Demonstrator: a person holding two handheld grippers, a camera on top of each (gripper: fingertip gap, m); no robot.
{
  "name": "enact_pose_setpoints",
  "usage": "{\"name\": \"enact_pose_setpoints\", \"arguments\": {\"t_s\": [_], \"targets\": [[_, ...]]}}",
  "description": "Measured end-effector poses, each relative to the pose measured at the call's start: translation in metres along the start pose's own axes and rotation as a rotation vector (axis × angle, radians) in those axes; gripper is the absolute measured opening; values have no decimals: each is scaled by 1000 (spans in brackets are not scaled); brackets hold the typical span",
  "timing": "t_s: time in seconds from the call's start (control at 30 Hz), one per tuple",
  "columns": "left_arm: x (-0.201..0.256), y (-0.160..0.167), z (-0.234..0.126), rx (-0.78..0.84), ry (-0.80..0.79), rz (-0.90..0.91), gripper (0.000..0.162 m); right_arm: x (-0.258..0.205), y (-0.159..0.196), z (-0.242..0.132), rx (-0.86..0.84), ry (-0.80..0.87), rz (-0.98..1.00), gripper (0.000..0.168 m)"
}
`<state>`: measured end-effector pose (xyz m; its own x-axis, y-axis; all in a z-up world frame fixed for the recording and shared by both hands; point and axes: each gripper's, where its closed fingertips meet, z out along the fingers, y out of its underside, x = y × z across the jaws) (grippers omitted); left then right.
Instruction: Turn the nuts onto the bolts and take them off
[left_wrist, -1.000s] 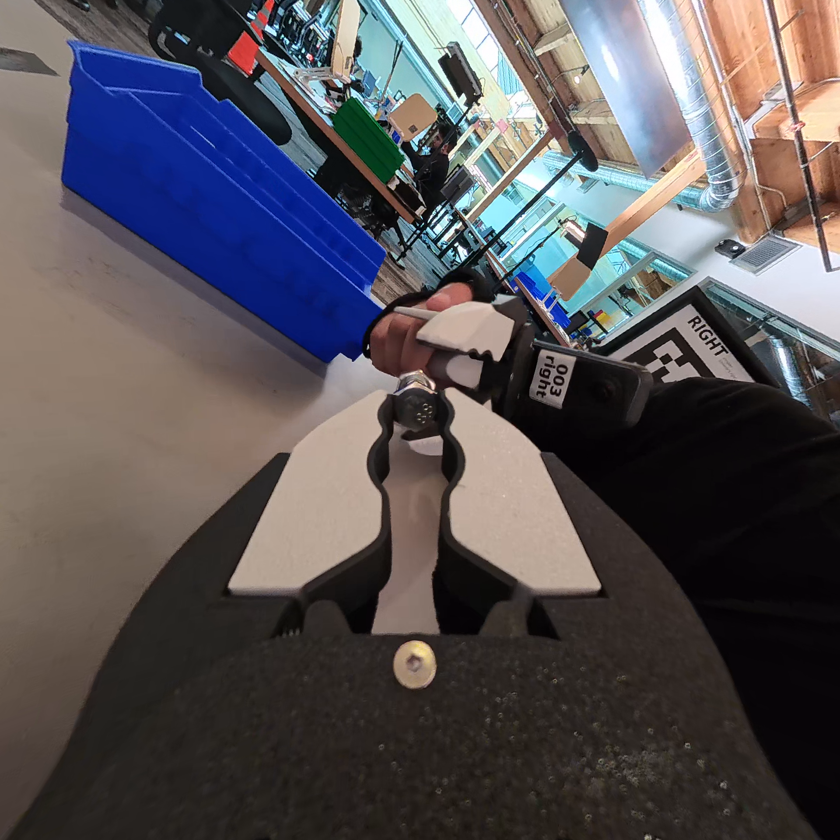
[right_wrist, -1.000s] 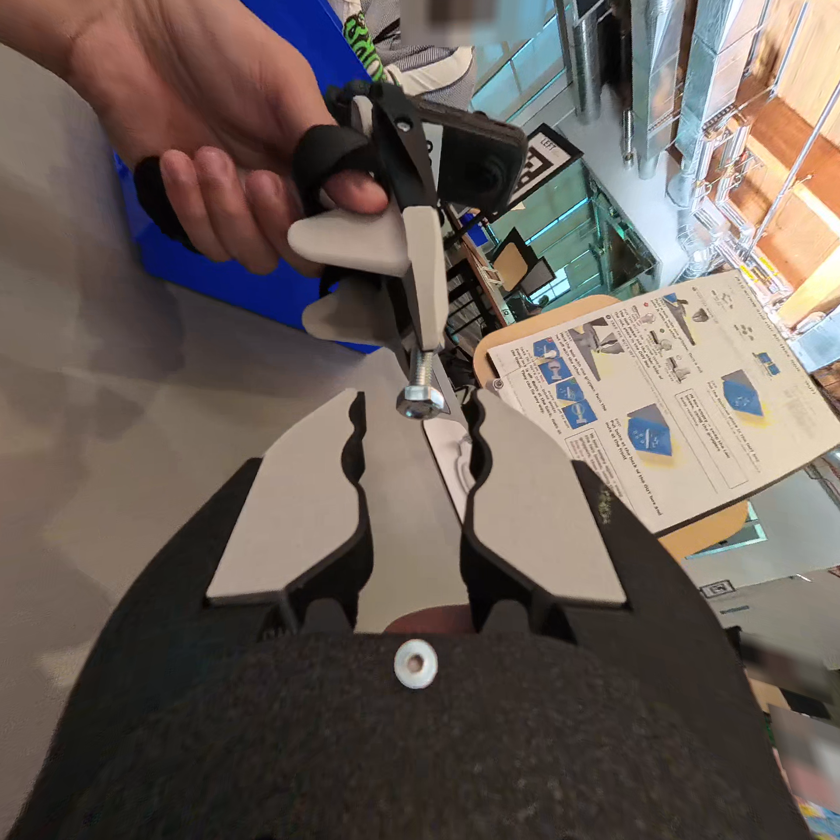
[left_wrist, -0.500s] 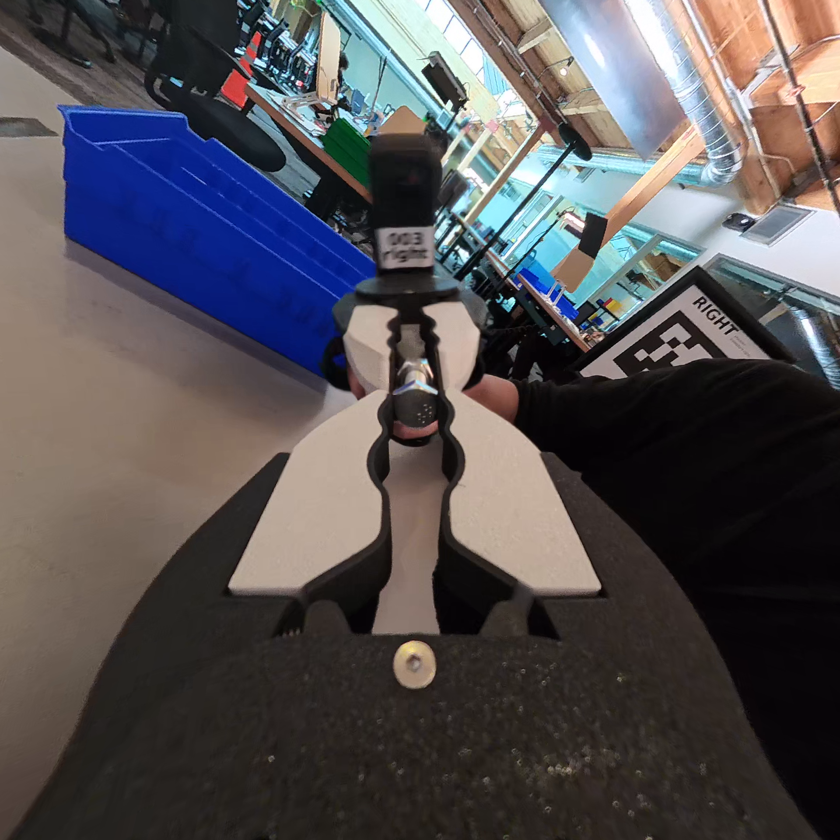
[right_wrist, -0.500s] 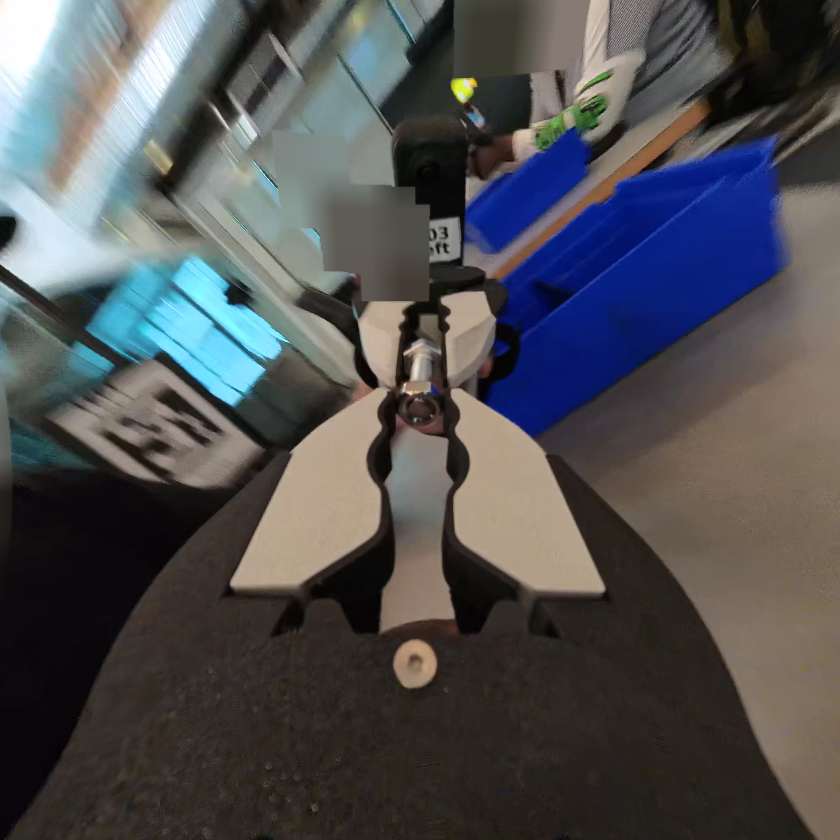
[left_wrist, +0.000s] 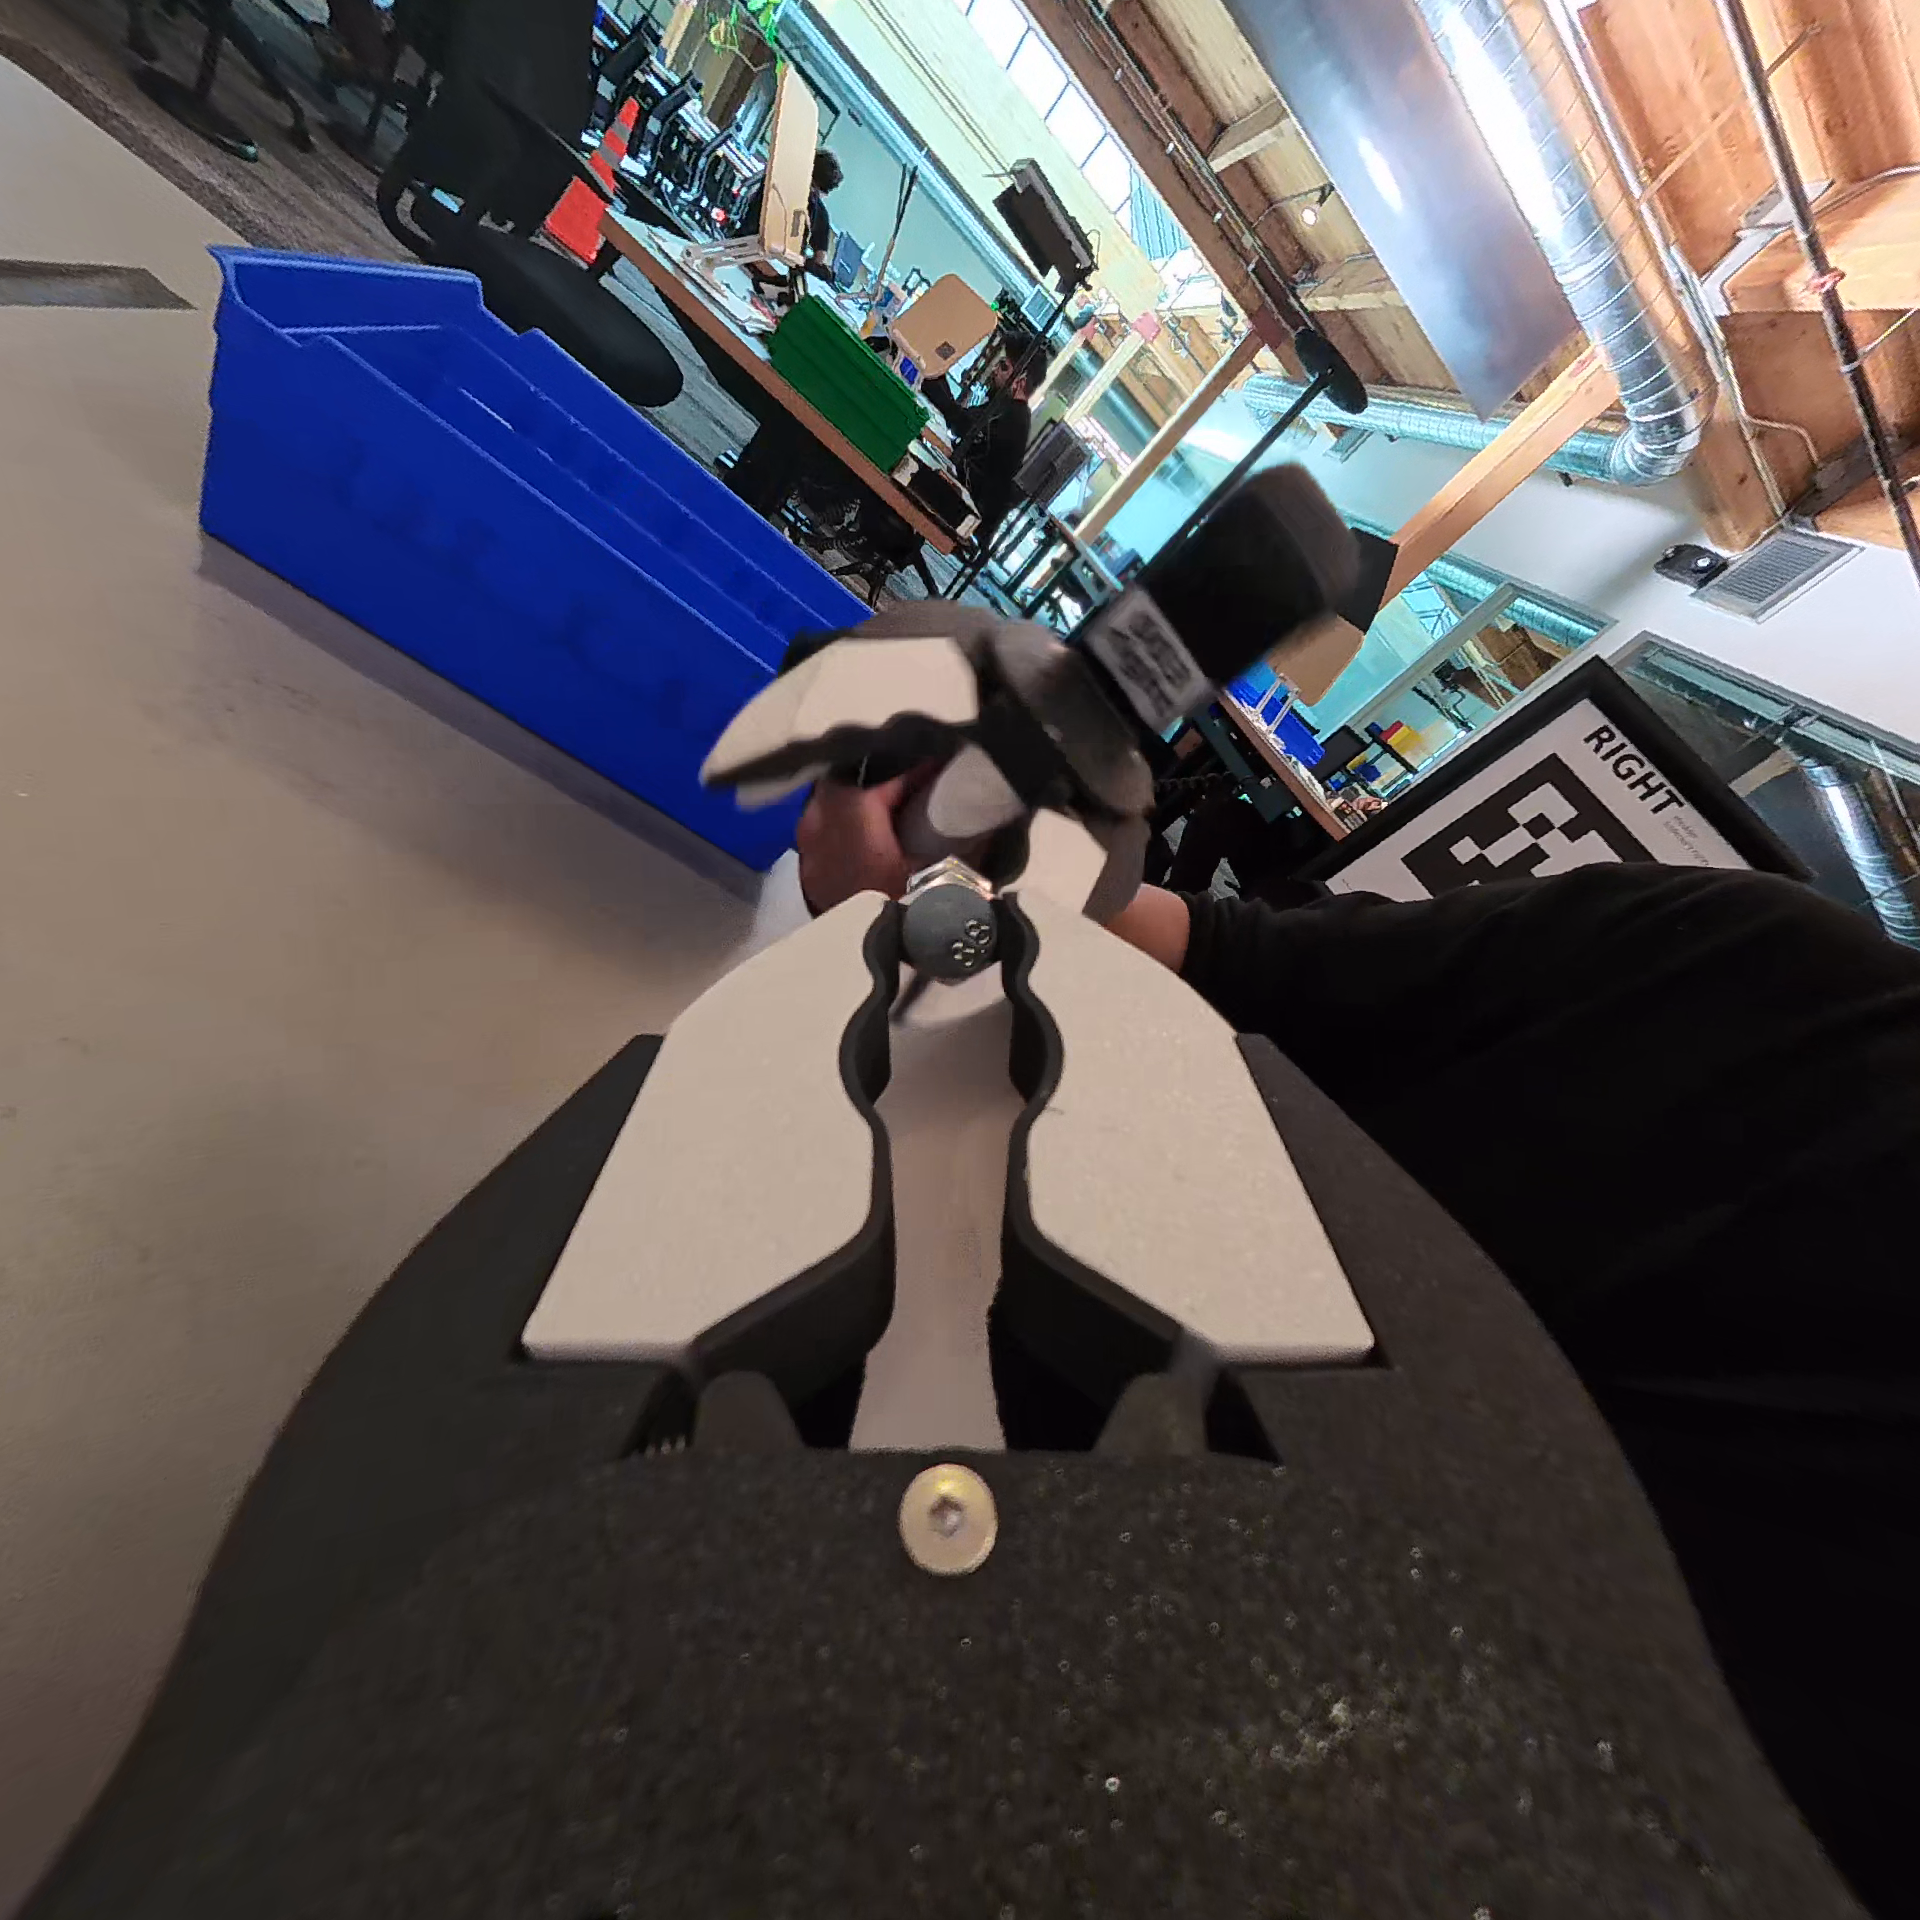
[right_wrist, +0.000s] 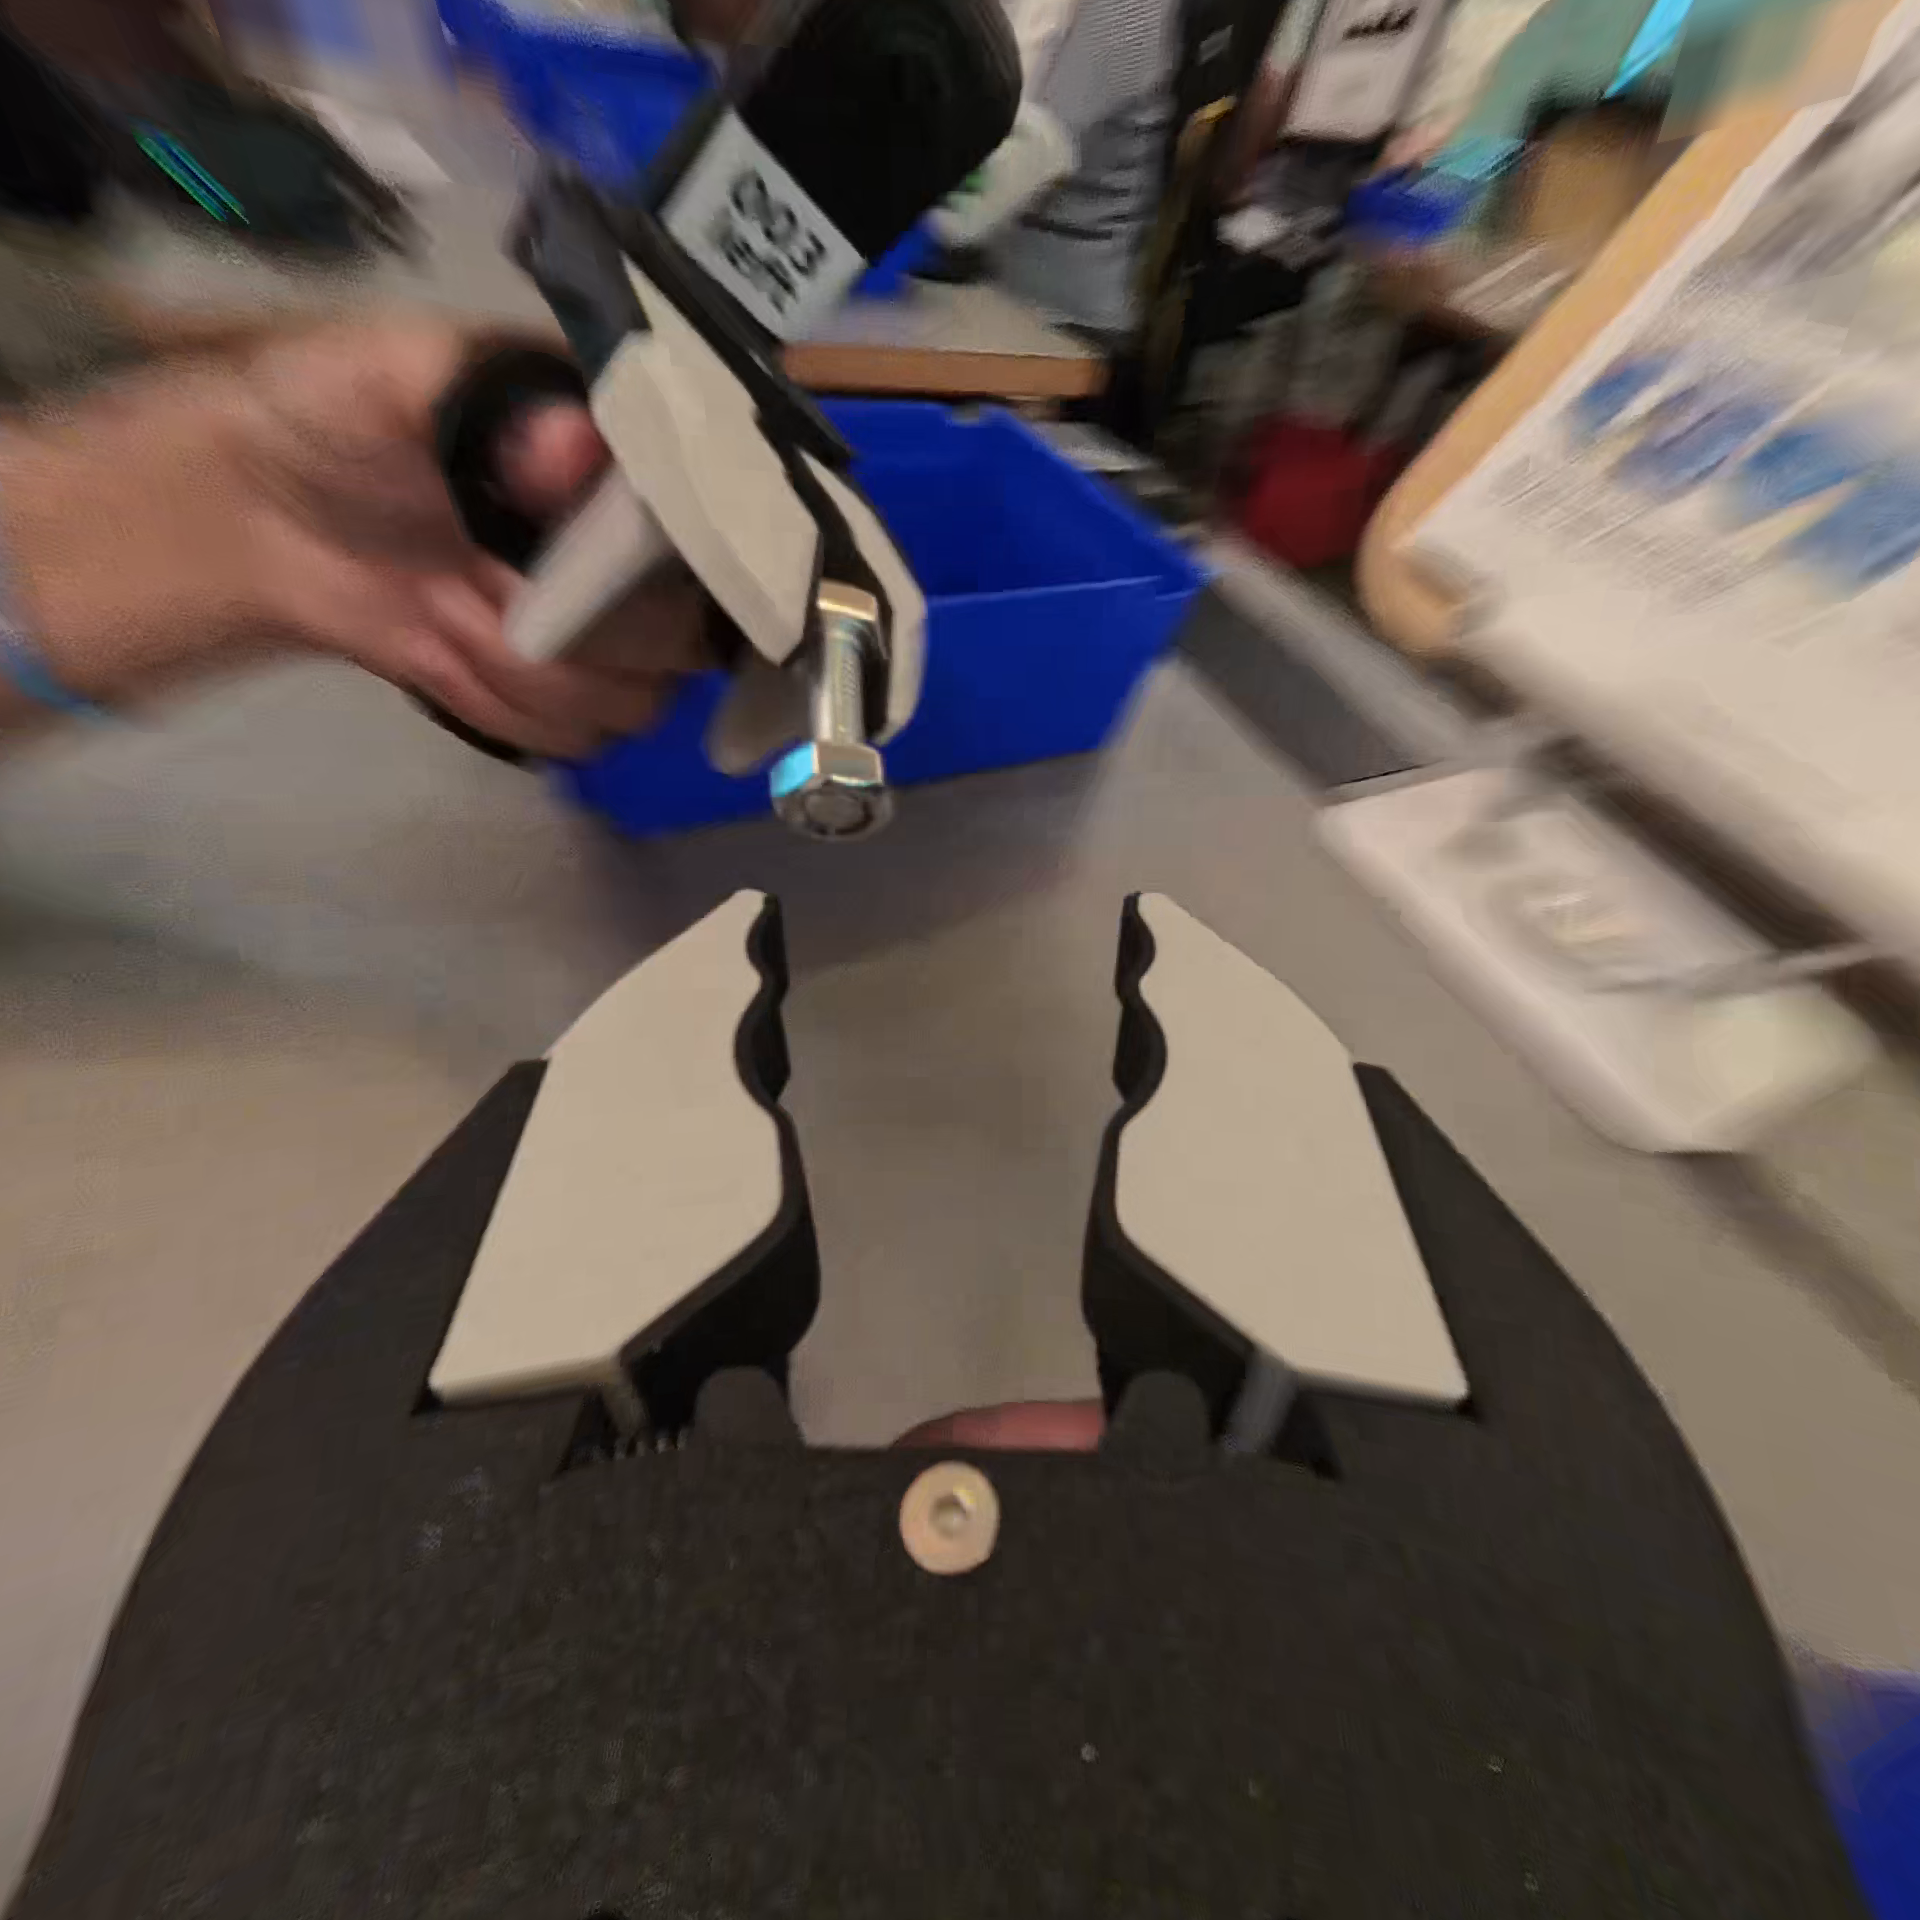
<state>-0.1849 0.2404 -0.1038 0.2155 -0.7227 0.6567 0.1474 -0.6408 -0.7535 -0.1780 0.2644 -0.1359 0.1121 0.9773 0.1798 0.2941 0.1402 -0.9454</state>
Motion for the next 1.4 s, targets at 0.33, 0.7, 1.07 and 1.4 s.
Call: {"name": "enact_pose_setpoints", "arguments": {"t_s": [0.33,0.7,1.07,1.4], "targets": [[-3,6,7,-10,37,-75,17,-12,-12,-5,-46,328,-730,48],[10,0,6,-6,30,25,17,-28,-21,-4,54,-125,89,19],[7,3,4,-35,-28,77,17,-28,-39,-10,250,-812,1284,19],[7,4,6,-21,34,-13,17,-13,-13,-12,16,-22,-182,49]]}}
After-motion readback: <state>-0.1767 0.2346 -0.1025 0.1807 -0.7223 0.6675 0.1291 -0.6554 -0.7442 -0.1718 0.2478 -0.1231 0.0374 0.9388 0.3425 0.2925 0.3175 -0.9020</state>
